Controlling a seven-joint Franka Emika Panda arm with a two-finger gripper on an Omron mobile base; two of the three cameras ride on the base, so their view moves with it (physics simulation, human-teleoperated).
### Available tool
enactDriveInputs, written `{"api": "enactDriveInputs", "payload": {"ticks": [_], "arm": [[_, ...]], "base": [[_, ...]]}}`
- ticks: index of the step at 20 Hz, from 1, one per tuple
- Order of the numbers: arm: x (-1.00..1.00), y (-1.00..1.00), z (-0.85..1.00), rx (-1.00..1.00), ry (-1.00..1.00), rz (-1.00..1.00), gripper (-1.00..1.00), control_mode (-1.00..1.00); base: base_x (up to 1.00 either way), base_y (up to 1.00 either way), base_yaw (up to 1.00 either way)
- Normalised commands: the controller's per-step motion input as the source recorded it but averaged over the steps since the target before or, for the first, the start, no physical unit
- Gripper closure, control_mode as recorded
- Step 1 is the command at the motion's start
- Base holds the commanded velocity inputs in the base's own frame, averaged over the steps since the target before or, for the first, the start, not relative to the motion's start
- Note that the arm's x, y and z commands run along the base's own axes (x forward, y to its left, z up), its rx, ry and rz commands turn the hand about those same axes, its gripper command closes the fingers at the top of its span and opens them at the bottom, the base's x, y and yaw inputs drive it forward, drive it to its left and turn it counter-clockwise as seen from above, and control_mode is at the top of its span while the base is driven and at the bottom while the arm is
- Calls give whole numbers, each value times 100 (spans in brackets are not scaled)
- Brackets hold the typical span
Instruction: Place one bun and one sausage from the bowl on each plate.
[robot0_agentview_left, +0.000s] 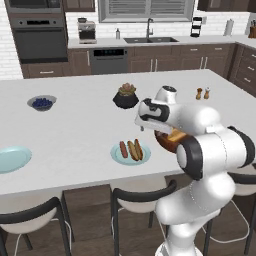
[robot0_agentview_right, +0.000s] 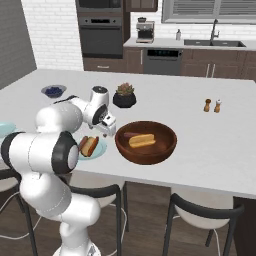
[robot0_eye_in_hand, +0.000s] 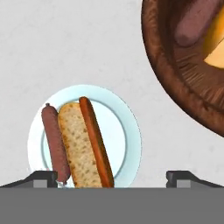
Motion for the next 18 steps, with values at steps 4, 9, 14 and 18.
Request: {"api": "enactDriveInputs", "payload": {"ticks": [4, 9, 14, 18], "arm": [[52, -82, 0, 12, 6, -18, -100, -100], [65, -57, 0, 4, 6, -16, -100, -100], [54, -56, -1, 2, 4, -11, -100, -100], [34, -39, -21, 0, 0, -7, -100, -100]], "base": [[0, 0, 0], [0, 0, 0], [0, 0, 0], [0, 0, 0]]}}
